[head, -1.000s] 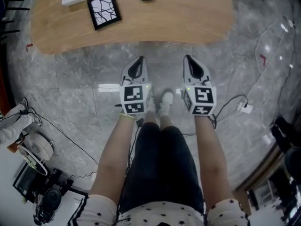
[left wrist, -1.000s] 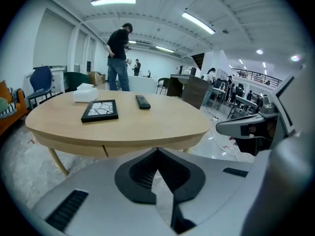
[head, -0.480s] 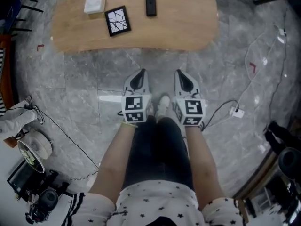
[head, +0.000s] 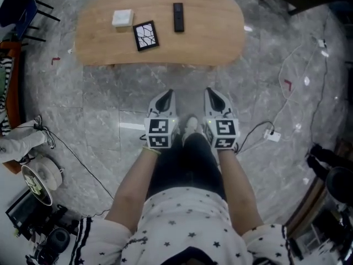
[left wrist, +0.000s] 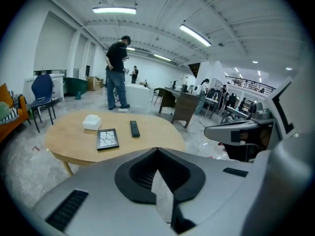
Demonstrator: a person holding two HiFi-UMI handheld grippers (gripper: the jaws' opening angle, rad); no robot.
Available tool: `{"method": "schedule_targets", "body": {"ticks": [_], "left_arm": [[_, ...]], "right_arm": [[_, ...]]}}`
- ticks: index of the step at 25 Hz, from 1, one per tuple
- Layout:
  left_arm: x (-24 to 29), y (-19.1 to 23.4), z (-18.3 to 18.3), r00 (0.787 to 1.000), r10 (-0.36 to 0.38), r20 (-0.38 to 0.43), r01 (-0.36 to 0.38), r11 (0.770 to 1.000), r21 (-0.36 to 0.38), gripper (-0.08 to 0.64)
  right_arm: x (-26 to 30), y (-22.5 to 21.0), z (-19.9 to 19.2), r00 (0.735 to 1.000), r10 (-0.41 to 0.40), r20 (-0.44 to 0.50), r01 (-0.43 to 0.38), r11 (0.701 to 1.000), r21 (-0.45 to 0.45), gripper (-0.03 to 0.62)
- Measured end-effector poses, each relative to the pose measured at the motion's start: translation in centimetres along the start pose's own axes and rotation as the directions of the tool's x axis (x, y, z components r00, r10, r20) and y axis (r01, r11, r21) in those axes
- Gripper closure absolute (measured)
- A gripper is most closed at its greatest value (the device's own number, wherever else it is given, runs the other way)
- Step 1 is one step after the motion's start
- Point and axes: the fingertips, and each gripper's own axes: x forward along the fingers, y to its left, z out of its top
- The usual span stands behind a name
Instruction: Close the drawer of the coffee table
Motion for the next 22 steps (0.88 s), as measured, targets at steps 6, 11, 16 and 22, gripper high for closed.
{"method": "schedule_targets", "body": {"ticks": [6,11,16,22], "left_arm": [[-3.1,-1.4,1.8,0.999,-0.05,-0.002,0.051,0.997,0.051,0.554],[-4.8,-2.3,3.2,0.996,-0.093,-0.005,0.093,0.99,0.102,0.554],[-5.8,-2.2,4.0,0.996,-0.088,0.006,0.088,0.993,0.083,0.554],[-7.2,-1.7,6.0,0.995,-0.09,0.029,0.088,0.992,0.09,0.554]], "right_arm": [[-2.7,1.9,2.3,1.0,0.025,0.004,-0.025,0.999,-0.033,0.586],[-4.4,2.7,4.7,1.0,0.016,0.026,-0.015,0.998,-0.065,0.586],[-5.5,3.4,5.7,0.999,0.026,0.037,-0.024,0.998,-0.066,0.586],[-6.8,4.5,6.8,0.998,0.045,0.049,-0.042,0.997,-0.069,0.586]]}}
